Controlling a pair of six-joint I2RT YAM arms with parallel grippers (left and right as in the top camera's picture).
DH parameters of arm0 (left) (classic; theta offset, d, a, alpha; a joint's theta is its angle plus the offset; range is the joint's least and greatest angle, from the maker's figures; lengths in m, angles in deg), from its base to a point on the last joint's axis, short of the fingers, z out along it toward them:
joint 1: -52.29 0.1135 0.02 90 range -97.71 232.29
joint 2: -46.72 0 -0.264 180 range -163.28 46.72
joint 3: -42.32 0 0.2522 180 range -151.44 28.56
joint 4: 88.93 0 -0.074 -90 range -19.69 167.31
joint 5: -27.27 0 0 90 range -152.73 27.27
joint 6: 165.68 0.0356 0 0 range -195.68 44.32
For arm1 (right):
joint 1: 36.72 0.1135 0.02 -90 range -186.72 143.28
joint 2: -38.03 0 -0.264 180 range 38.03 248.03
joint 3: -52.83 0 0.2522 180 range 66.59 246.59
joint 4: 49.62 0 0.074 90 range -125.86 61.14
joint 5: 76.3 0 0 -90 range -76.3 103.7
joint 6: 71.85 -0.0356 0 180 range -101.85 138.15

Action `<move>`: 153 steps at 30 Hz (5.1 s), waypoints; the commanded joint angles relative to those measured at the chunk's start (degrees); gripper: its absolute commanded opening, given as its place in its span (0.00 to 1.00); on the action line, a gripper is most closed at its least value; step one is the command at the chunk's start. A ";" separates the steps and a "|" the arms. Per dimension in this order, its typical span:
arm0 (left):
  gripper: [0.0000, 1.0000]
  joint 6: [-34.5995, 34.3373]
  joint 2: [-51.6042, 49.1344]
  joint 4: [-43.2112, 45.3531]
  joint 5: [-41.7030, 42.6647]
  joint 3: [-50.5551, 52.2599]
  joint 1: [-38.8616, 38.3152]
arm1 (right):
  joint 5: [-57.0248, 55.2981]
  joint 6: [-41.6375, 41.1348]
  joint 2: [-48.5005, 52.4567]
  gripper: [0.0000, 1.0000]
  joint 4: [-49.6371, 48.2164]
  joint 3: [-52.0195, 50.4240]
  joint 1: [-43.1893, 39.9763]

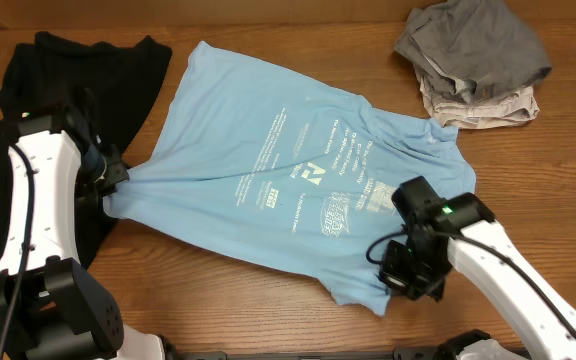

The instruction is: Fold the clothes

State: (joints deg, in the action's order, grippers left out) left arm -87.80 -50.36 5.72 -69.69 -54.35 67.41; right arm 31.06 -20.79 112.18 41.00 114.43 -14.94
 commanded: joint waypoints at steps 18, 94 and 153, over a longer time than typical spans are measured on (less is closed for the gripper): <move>0.04 -0.74 1.75 0.57 0.98 0.26 -1.29 | -3.69 1.38 2.78 0.04 -16.26 1.14 -0.92; 0.04 3.15 1.79 6.62 4.87 0.31 -7.19 | -16.92 7.41 1.14 0.04 1.84 18.64 -12.28; 0.64 5.79 -10.60 18.80 -0.83 -3.54 -13.64 | -16.83 19.71 19.52 0.58 -5.03 32.79 -21.11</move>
State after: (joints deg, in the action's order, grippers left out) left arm -82.90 -60.46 26.37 -69.51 -54.64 53.46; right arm 14.30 -3.61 132.07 33.98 139.82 -35.62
